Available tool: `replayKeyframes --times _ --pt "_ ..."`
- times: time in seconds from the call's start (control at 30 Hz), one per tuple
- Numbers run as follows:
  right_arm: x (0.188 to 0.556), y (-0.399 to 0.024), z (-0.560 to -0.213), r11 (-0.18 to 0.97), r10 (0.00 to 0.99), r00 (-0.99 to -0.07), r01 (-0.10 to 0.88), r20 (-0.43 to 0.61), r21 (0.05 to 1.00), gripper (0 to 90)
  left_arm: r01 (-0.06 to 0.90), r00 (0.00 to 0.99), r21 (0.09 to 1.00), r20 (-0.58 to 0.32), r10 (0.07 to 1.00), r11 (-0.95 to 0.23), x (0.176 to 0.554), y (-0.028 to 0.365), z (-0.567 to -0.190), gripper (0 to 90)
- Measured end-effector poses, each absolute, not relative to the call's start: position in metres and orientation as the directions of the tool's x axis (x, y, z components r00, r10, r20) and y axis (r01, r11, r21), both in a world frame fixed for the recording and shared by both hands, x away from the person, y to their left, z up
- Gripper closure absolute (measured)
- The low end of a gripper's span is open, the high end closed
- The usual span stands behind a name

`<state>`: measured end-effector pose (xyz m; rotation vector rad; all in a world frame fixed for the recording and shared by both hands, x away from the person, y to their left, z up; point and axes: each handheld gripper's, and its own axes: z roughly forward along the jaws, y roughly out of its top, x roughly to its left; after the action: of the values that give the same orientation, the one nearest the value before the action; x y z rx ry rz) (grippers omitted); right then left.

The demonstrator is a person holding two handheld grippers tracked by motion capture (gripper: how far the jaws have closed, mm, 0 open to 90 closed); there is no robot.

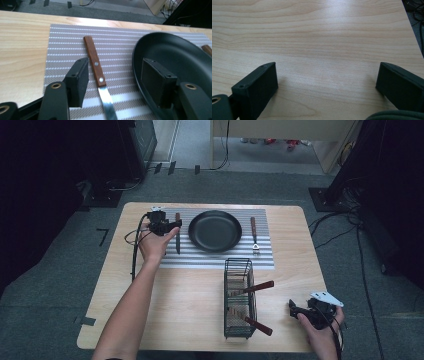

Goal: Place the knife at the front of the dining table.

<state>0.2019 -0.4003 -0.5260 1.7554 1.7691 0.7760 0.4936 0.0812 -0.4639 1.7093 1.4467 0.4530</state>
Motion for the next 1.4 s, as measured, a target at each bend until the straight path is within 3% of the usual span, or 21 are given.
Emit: replayKeyframes --times 0.73,1.1,1.4 --pt "0.202 -0.400 -0.526 -0.005 0.999 -0.022 0.698 0.028 0.717 3.4 0.688 0.320 0.694 -0.029 0.947 -0.211 0.469 0.065 -0.507 42.3" --pt "0.202 -0.400 -0.526 -0.006 0.999 -0.021 0.698 0.029 0.716 3.4 0.690 0.312 0.694 -0.030 0.950 -0.205 0.468 0.069 -0.507 47.4" --pt "0.202 -0.400 -0.526 -0.005 0.999 -0.022 0.697 0.028 0.717 3.4 0.681 0.315 0.713 -0.081 0.946 -0.165 0.459 0.078 -0.494 39.0"
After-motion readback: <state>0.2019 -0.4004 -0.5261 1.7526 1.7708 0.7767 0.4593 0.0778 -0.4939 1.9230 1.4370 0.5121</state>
